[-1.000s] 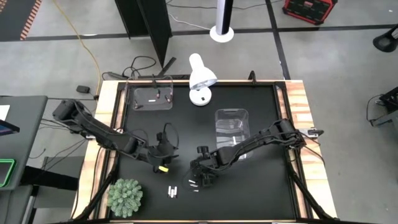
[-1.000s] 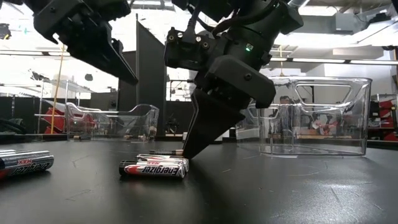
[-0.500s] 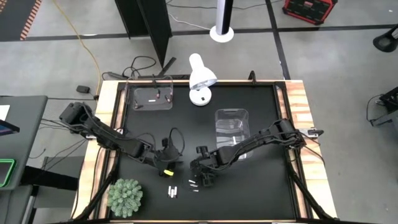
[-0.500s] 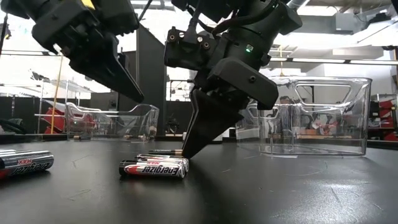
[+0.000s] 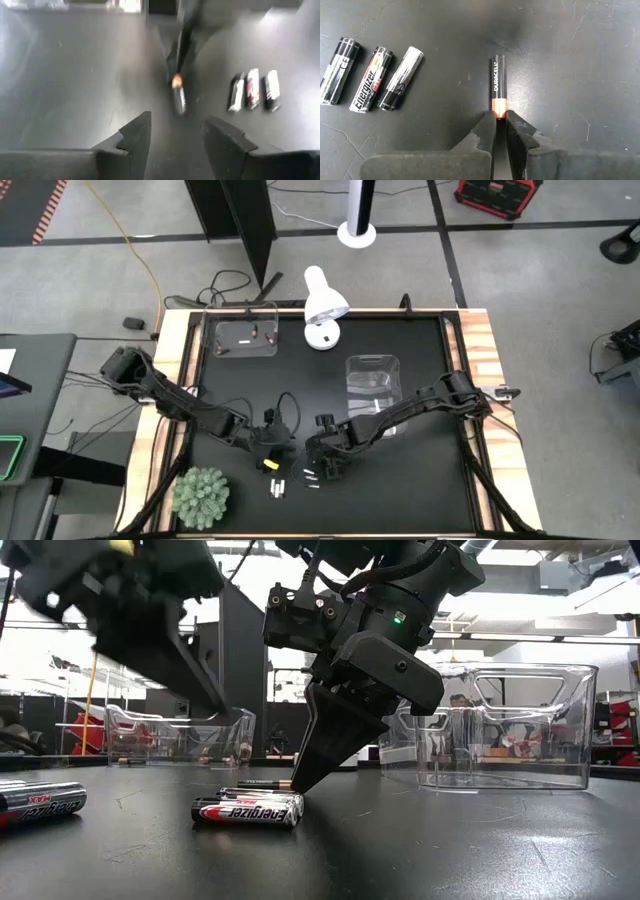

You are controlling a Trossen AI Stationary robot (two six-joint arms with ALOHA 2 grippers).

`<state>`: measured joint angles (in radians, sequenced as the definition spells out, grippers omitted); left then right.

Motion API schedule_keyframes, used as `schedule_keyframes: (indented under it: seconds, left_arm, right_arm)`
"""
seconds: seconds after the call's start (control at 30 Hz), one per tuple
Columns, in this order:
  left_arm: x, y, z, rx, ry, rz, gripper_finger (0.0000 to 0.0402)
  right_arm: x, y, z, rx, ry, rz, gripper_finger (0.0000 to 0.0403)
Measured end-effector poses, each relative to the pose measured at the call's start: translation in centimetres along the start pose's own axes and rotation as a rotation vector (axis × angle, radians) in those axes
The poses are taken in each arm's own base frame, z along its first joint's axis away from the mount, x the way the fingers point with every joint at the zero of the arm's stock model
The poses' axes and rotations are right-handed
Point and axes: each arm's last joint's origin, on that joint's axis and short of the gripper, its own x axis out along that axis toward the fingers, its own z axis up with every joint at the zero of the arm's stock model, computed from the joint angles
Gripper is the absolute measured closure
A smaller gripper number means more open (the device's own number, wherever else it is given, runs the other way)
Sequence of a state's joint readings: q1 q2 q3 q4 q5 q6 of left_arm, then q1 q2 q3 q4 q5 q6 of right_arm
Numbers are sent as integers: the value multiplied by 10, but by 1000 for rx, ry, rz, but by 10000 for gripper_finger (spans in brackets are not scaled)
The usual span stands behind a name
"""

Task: Sort batteries
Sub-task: Put the black battery into the top transparent bin

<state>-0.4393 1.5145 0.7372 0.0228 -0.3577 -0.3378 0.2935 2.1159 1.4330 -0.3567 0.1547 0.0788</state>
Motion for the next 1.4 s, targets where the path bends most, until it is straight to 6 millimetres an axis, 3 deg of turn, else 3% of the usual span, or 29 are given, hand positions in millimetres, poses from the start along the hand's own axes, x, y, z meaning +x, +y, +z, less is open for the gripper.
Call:
schedule_keyframes:
  seconds: [0.17,0.57,0.83,1.17,1.4]
  left_arm:
    - [22,-4,-12,5,35,24,217]
    - [53,-12,-27,-22,10,9,226]
    - [54,-12,-26,-27,-2,6,234]
    - [55,-10,-28,-18,27,7,291]
    - [55,-10,-28,-13,30,-3,294]
  right_arm:
    - [0,0,0,3,-3,0,355]
    - [0,0,0,11,-4,0,355]
    - [0,0,1,11,-7,0,355]
    - [0,0,2,14,-21,1,355]
    - [0,-1,3,18,-34,1,355]
